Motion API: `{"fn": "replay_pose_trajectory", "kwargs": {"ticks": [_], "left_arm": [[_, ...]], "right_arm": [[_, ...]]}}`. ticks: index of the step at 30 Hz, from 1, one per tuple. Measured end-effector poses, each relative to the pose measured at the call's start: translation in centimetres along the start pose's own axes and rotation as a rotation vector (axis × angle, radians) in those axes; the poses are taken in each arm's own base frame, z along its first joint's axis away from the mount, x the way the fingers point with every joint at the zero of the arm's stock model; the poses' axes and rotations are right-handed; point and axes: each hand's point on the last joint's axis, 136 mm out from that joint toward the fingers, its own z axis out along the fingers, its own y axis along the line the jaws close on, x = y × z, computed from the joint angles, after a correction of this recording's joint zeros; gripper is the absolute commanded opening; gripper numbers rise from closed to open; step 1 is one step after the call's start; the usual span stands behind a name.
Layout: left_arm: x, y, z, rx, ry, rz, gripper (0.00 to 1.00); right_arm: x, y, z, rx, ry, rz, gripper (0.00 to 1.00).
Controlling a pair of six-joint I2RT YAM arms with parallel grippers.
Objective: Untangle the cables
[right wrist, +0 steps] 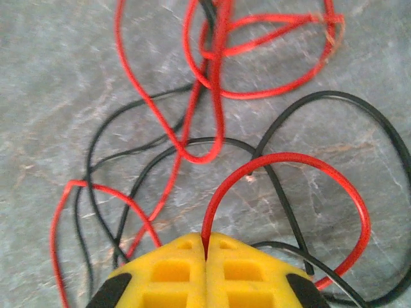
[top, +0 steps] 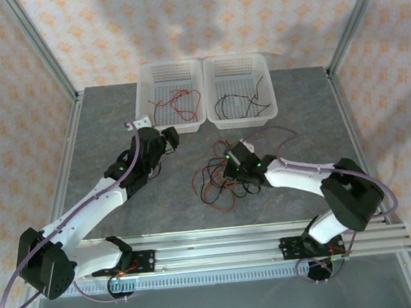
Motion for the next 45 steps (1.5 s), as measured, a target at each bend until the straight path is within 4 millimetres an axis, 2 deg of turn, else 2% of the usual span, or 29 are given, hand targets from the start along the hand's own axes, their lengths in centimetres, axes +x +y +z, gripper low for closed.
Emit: {"fn": "replay_pose_trajectory", "kwargs": {"ticks": [4,9,12,19,26,30,34,38,43,45], "left_arm": [[0.4,-0.4,-0.5,0.046,0.007,0.01,0.64],[1.9,-1.4,-1.5,0.167,0.017,0.05,0.65],[2.3,-2.9,-2.5,0.253,0.009,0.089,0.65],[2.8,-6.8,-4.5,0.397,-0.037,0.218,0.65],[5.6,-8.3,-4.9,0.442,-0.03,0.342,0.67],[7.8,-9.0,-4.4,0.439,-0.009,0.435,0.67],[9.8,-9.9,-4.0,0.439,-0.003,0.524,0.67],[10.6,-10.9,-3.6,0.451,-0.028,0.576,0.67],[11.7,-11.6,-1.7,0.436,-0.021,0.609,0.66],[12.2,-11.8,-0.8,0.424,-0.013,0.615,0.63]], "right_arm": [[-2.8,3.1,-3.3,-0.102,-0.077,-0.029,0.0],[-7.2,8.1,-9.2,-0.251,-0.202,-0.059,0.0],[-8.5,9.4,-11.4,-0.296,-0.243,-0.065,0.0],[-10.1,9.6,-12.7,-0.298,-0.26,-0.056,0.0],[-12.2,11.4,-15.4,-0.37,-0.286,-0.042,0.0],[-13.6,12.8,-17.6,-0.44,-0.301,-0.036,0.0],[-14.0,13.9,-19.5,-0.506,-0.299,-0.043,0.0],[-13.9,14.8,-20.7,-0.557,-0.283,-0.056,0.0],[-13.8,15.4,-21.7,-0.591,-0.27,-0.067,0.0],[-13.8,15.6,-22.2,-0.602,-0.268,-0.07,0.0]]}}
